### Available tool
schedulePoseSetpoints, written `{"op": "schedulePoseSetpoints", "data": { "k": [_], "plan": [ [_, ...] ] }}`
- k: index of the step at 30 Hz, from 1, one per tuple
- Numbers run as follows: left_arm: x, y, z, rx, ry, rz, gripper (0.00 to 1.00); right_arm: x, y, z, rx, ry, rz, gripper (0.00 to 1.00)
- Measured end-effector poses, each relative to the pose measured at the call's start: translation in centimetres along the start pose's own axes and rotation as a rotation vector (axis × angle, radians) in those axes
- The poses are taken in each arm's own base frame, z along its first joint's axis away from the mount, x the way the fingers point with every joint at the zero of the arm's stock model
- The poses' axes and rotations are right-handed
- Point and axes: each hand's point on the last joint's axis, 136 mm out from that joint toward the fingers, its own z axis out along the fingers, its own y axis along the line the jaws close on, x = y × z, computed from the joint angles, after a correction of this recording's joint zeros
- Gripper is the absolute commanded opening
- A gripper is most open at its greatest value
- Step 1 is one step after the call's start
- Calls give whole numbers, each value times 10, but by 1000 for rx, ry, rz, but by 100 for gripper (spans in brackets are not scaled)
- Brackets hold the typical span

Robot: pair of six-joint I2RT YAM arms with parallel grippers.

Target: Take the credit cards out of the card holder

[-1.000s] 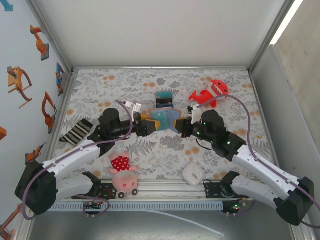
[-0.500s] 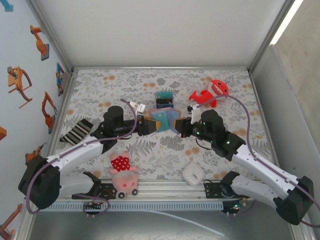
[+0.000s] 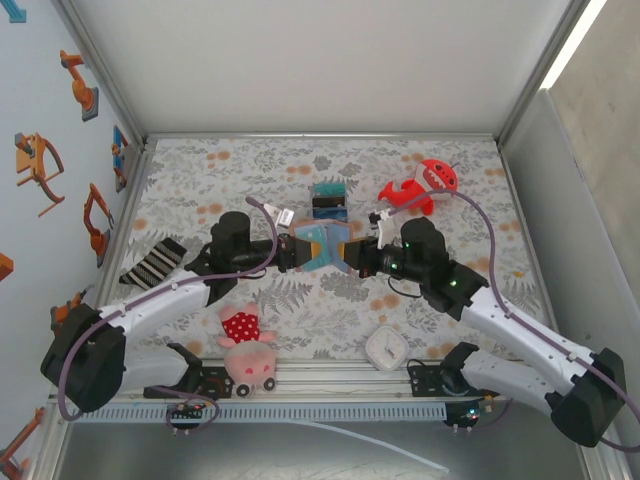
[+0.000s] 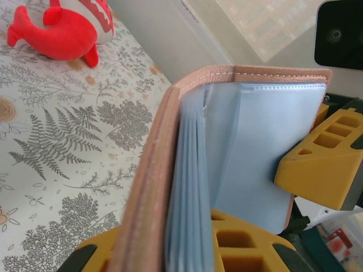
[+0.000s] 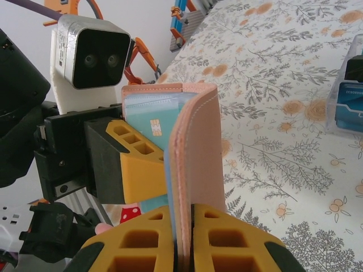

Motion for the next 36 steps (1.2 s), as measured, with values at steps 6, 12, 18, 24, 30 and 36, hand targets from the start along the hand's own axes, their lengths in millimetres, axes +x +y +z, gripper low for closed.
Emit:
{"op": "schedulePoseSetpoints", "data": {
  "k": [6,12,18,24,30,36],
  "plan": [
    [-7,-19,-8,67,-11,40,0,-8,11,-11,-29,-37,-31,11],
    [-7,-31,-15,118,-1,71,0,-13,15,-20,-39,-64,-56,0],
    [-4,-36,-15,146,16,74,0,-11,13,-22,-47,-69,-55,20],
    [4,-25,-10,124,50,33,0,-19,30,-25,-142,-102,-64,17],
    [7,-20,-8,116,60,13,0,-18,33,-22,-172,-95,-37,3],
    [5,-18,-8,109,55,11,0,-19,34,-15,-191,-91,-24,9]
  ]
}}
